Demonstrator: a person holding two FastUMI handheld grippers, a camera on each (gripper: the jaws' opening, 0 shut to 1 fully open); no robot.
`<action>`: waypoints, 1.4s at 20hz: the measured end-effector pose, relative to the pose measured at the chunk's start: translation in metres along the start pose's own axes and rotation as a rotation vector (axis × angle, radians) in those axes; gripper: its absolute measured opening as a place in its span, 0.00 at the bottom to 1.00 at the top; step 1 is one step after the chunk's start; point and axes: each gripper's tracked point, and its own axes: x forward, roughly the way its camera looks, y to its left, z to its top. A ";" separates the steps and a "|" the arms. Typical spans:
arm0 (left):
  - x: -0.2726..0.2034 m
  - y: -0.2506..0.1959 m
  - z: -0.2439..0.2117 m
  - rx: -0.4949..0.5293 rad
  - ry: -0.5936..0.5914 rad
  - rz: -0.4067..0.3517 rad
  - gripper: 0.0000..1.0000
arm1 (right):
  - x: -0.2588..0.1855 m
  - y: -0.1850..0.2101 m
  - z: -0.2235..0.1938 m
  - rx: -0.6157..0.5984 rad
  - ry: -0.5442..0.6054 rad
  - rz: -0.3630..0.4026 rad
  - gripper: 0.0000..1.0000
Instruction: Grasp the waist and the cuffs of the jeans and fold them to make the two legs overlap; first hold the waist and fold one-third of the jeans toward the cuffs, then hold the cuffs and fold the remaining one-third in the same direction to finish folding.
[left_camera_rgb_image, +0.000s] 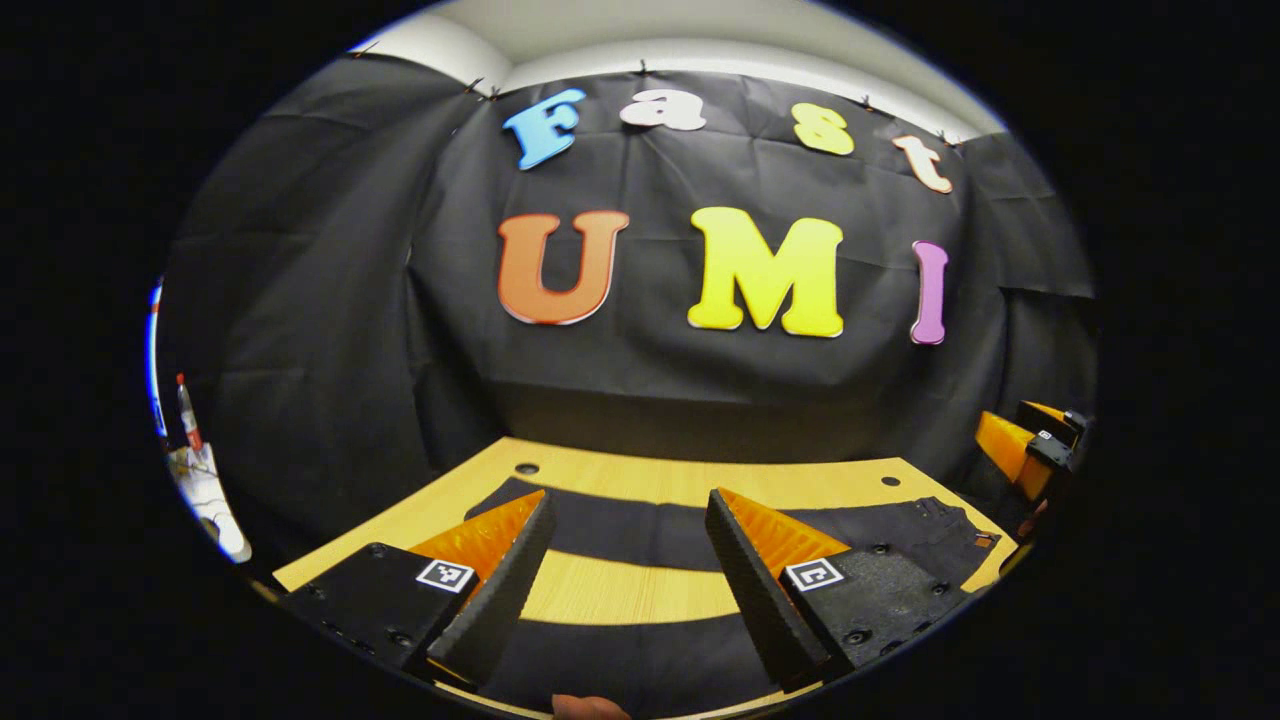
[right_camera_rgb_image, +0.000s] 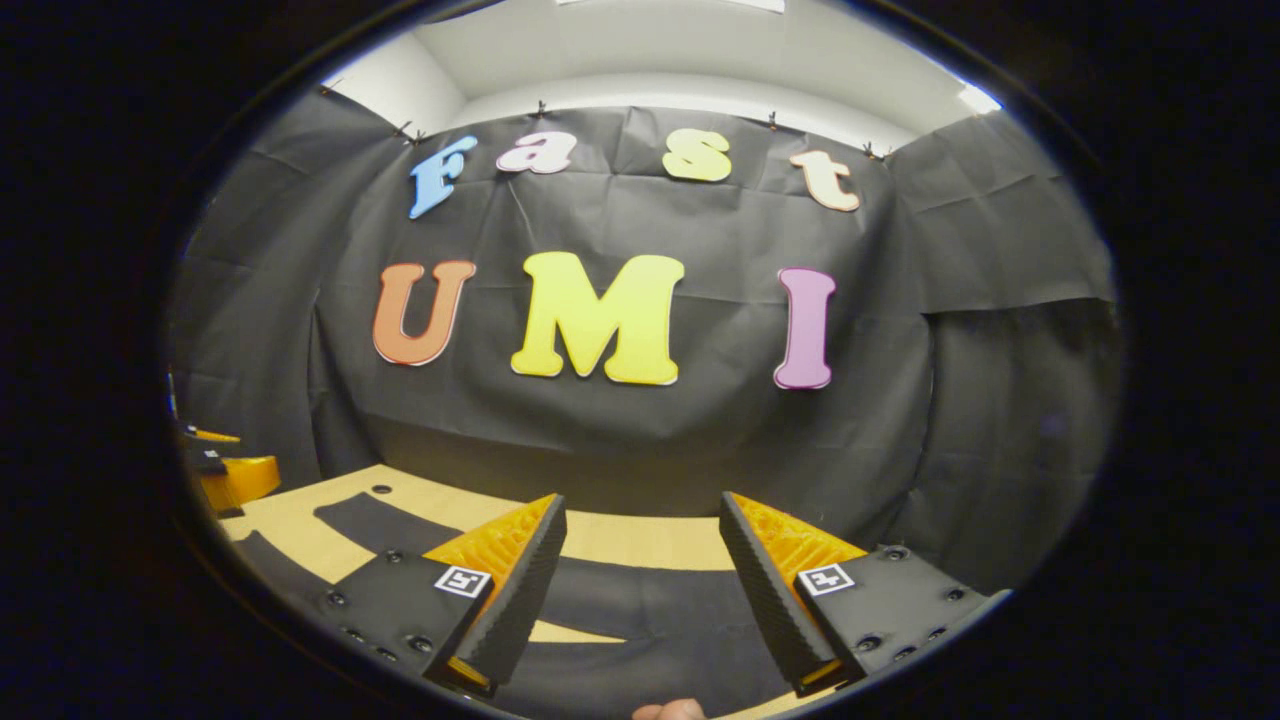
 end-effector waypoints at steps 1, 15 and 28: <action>-0.007 0.007 -0.014 -0.040 0.050 0.010 0.97 | -0.001 -0.004 -0.004 0.003 0.013 -0.005 0.92; -0.088 0.037 -0.186 -0.949 0.695 0.299 0.99 | -0.011 -0.031 -0.028 -0.032 0.086 -0.051 0.93; -0.053 0.061 -0.205 -1.253 0.686 0.385 0.99 | -0.012 -0.058 -0.029 -0.047 0.095 -0.161 0.93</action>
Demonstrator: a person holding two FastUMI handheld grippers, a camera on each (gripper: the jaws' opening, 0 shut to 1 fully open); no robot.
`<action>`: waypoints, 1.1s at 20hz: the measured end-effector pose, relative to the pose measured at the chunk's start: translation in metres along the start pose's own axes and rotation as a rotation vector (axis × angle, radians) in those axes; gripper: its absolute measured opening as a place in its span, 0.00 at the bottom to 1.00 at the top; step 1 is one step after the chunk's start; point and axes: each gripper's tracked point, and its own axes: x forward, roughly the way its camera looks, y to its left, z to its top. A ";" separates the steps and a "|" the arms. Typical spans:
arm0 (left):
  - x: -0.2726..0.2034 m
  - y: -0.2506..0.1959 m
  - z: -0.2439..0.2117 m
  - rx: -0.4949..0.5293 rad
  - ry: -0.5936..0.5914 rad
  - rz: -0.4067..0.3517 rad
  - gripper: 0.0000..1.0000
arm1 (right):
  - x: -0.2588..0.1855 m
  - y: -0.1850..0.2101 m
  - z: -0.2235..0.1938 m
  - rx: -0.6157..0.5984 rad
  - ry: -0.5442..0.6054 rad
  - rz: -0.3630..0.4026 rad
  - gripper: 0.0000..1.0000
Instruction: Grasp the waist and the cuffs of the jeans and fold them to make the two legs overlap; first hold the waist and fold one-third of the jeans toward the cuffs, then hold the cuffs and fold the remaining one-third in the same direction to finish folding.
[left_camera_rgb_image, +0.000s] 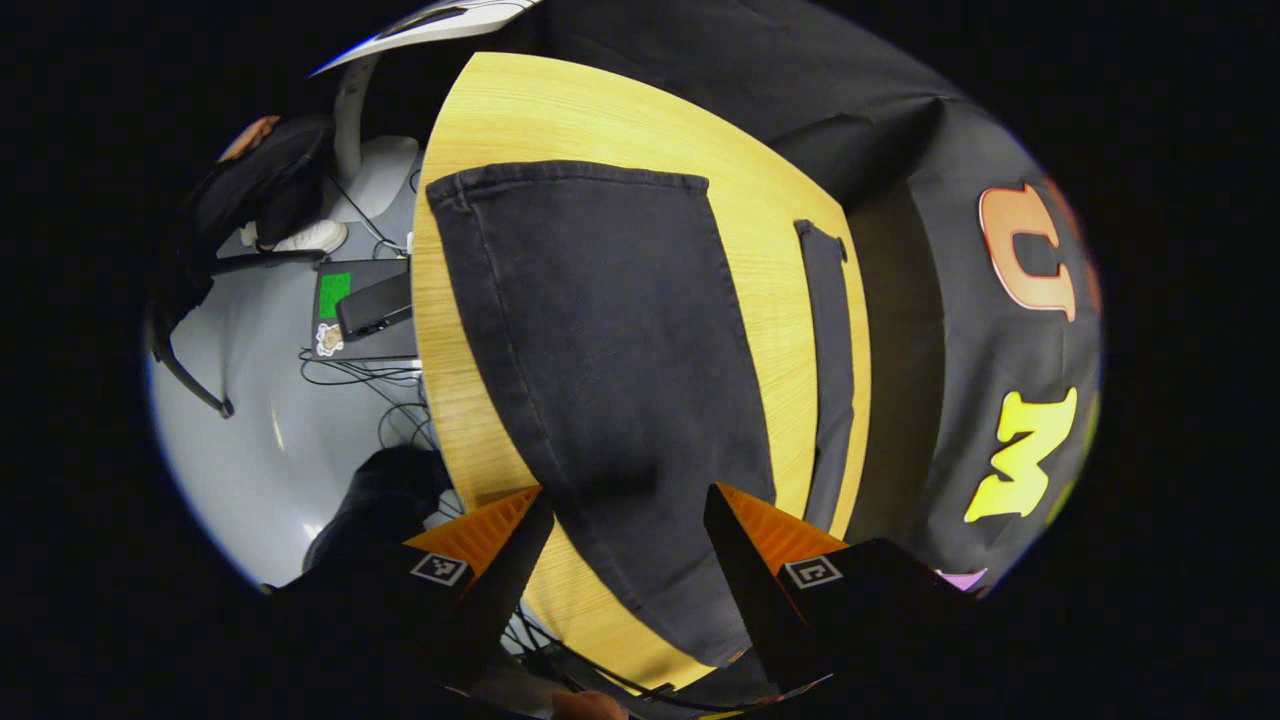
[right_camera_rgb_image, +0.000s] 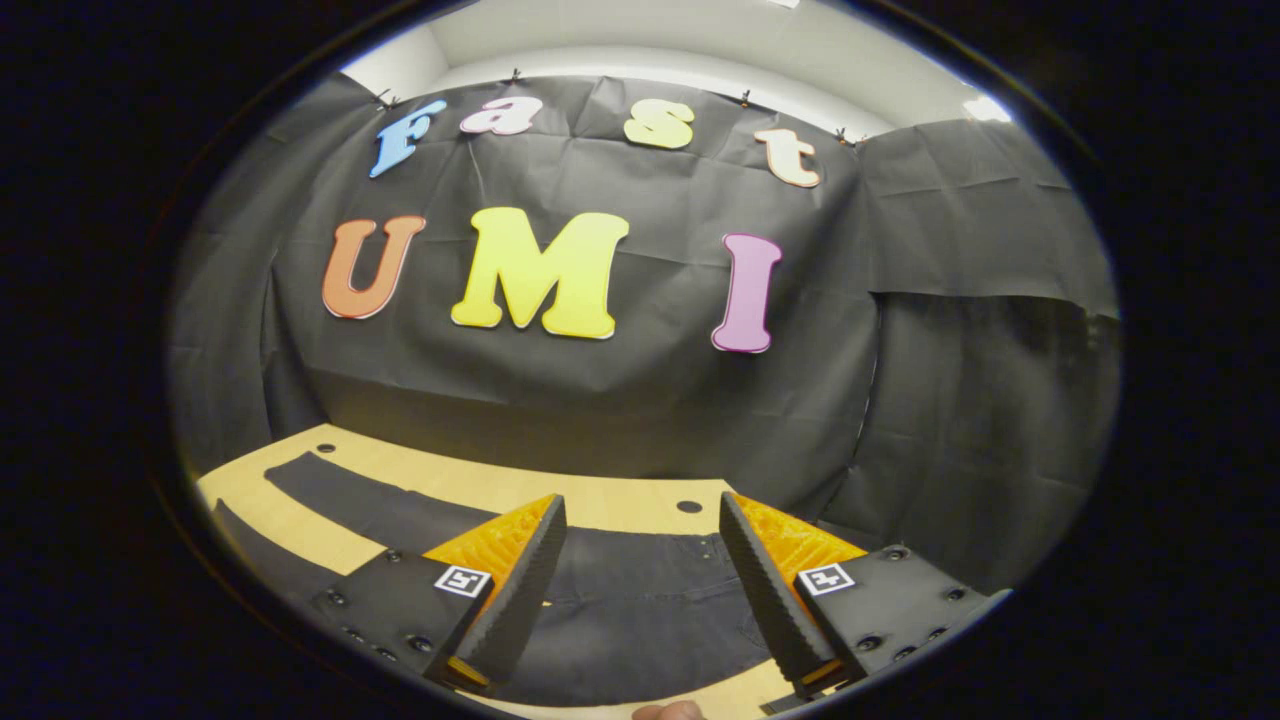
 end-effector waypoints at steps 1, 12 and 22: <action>0.003 -0.008 0.003 -0.020 -0.006 -0.051 0.99 | 0.000 -0.002 -0.001 0.001 0.003 -0.006 0.93; 0.032 -0.009 0.017 -0.068 -0.001 -0.218 0.09 | 0.013 -0.057 -0.049 0.174 0.181 -0.104 0.98; 0.032 -0.011 0.017 -0.096 0.015 -0.221 0.03 | 0.025 -0.129 -0.228 0.842 0.799 -0.307 0.98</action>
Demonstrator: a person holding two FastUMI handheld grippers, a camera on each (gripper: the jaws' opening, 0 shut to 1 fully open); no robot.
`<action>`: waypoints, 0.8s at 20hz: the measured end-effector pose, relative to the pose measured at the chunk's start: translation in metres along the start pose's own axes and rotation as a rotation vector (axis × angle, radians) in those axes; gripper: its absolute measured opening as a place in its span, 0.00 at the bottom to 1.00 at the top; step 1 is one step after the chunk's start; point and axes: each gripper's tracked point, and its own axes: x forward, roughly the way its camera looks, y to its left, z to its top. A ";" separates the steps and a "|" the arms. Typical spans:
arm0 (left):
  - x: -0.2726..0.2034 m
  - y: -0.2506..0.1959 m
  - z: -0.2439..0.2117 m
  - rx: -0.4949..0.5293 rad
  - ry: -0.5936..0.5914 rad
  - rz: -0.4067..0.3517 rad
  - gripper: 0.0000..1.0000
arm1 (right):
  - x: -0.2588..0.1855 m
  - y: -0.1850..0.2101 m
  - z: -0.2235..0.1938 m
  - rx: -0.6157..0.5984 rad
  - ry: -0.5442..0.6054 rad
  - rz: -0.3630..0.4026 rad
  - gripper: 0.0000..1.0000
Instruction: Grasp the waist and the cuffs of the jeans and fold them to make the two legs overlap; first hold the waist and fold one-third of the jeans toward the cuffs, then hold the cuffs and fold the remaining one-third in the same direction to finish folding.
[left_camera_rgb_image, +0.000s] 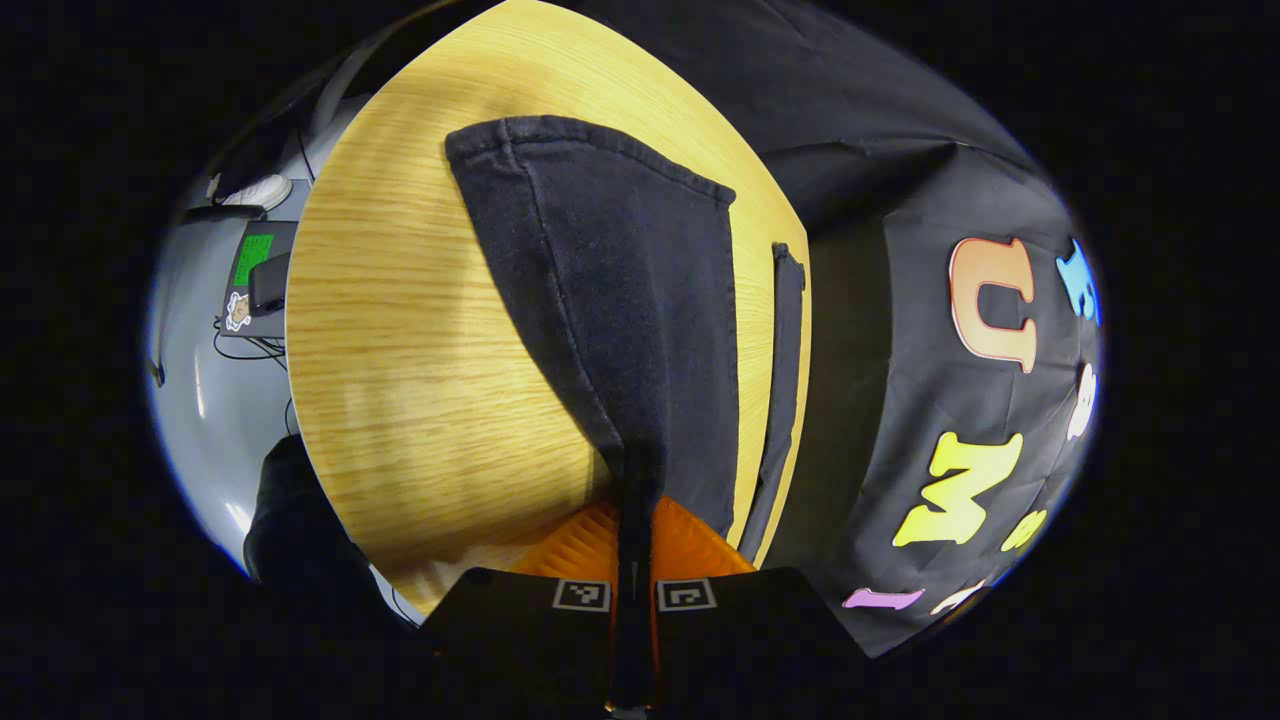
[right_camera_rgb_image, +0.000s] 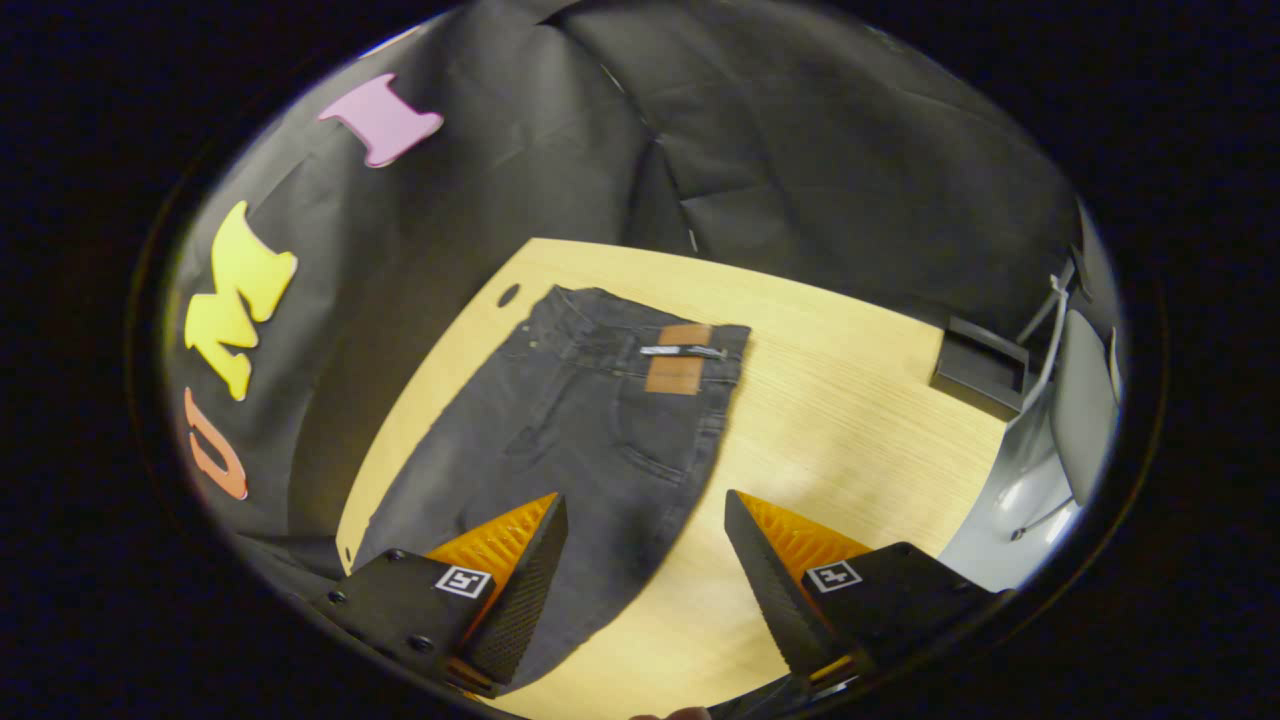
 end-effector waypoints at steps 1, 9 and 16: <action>-0.001 0.000 0.000 -0.001 0.002 0.001 0.03 | 0.009 -0.003 -0.001 0.015 0.020 -0.007 0.98; 0.000 -0.004 0.001 -0.012 0.003 0.005 0.03 | 0.038 0.006 -0.003 -0.020 0.032 -0.037 0.97; 0.003 -0.006 0.002 -0.001 0.011 0.018 0.03 | 0.055 0.008 -0.004 0.098 0.059 -0.005 0.05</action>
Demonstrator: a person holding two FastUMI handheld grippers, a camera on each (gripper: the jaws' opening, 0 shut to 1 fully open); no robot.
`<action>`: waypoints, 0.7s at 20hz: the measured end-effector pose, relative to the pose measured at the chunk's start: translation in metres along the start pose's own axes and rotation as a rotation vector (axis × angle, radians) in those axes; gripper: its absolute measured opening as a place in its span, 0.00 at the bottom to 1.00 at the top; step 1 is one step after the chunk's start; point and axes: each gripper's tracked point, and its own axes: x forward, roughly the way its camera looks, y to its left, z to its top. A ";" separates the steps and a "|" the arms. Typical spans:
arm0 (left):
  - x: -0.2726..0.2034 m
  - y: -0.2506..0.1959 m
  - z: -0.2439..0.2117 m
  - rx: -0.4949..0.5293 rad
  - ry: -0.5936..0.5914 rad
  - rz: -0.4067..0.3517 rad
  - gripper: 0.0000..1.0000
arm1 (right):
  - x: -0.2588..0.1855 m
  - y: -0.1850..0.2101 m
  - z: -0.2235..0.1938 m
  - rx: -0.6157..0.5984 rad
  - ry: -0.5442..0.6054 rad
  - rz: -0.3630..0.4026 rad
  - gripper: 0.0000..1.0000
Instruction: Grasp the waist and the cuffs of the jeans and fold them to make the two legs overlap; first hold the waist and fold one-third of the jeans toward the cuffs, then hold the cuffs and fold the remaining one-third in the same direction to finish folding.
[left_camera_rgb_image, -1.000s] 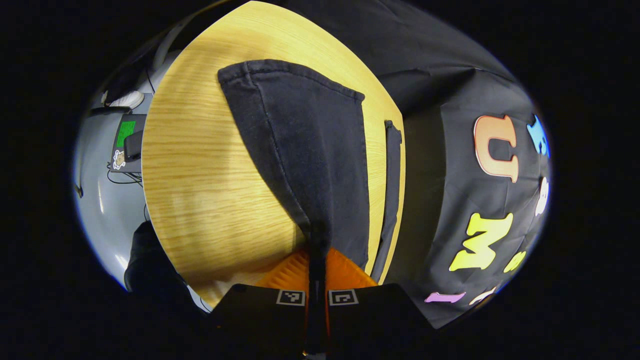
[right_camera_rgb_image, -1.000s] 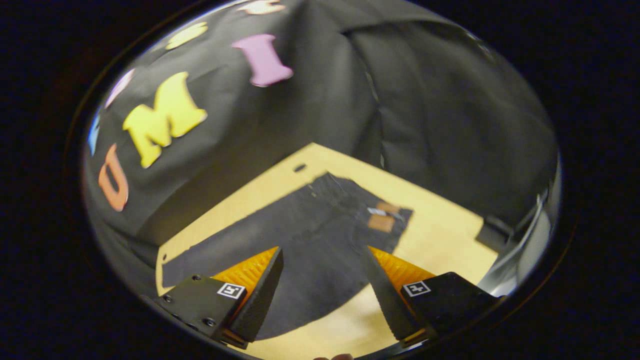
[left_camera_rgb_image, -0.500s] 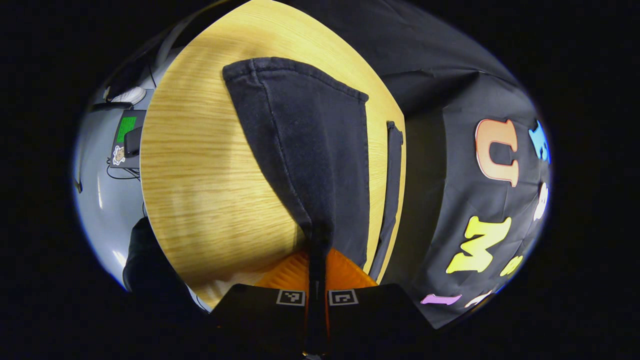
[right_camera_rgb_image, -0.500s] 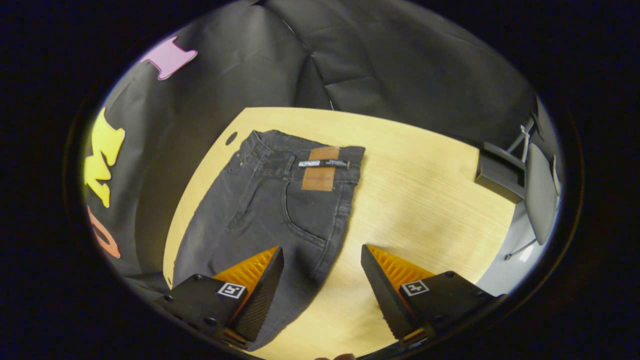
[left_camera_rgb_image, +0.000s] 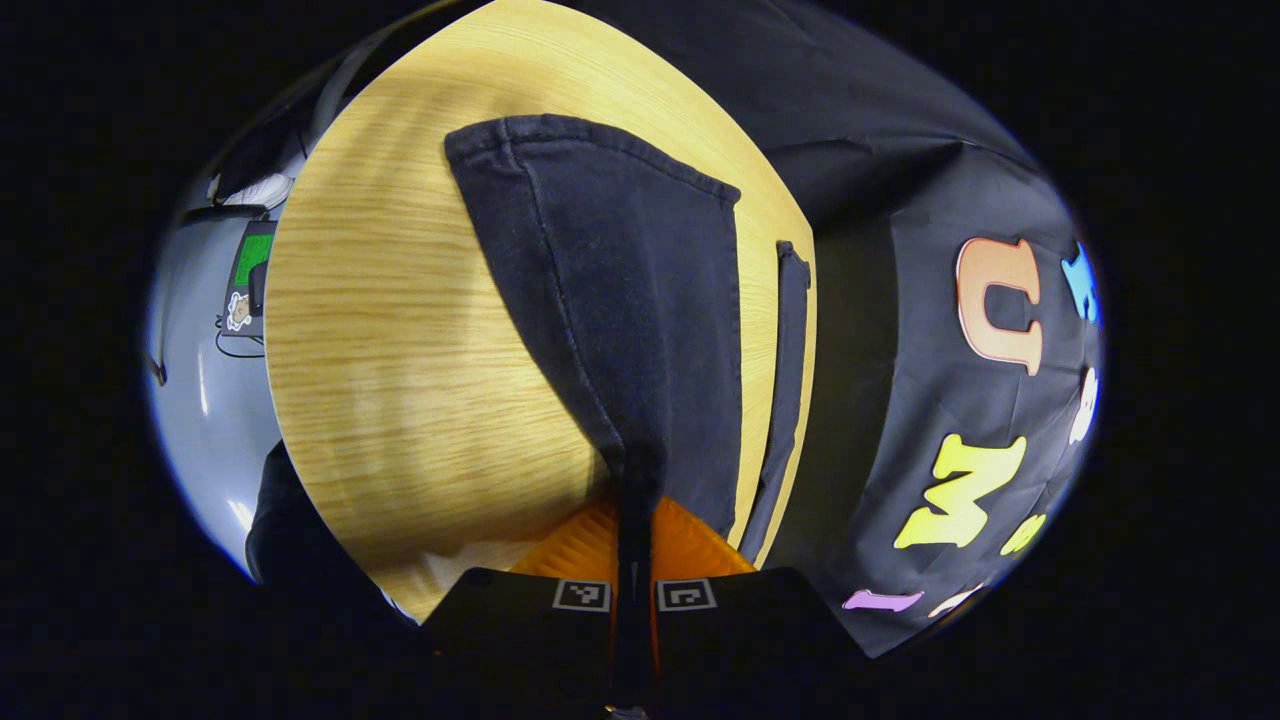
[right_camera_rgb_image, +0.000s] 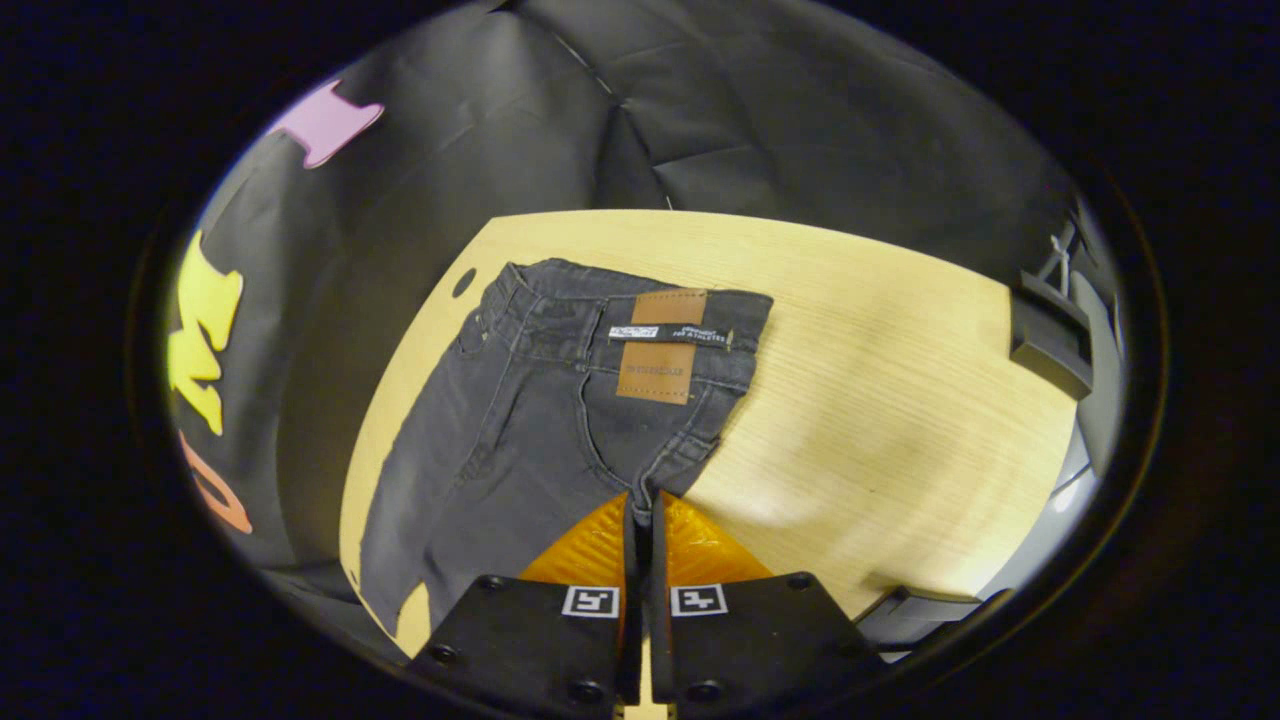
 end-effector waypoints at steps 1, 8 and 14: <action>0.000 -0.001 0.000 0.003 0.000 0.003 0.03 | -0.002 -0.001 0.002 -0.022 0.002 -0.001 0.01; -0.001 -0.039 0.010 0.042 0.007 0.005 0.03 | -0.028 0.016 0.013 0.092 0.014 0.101 0.01; 0.019 -0.122 0.024 0.124 0.027 -0.048 0.03 | -0.058 0.099 0.051 0.104 -0.025 0.276 0.00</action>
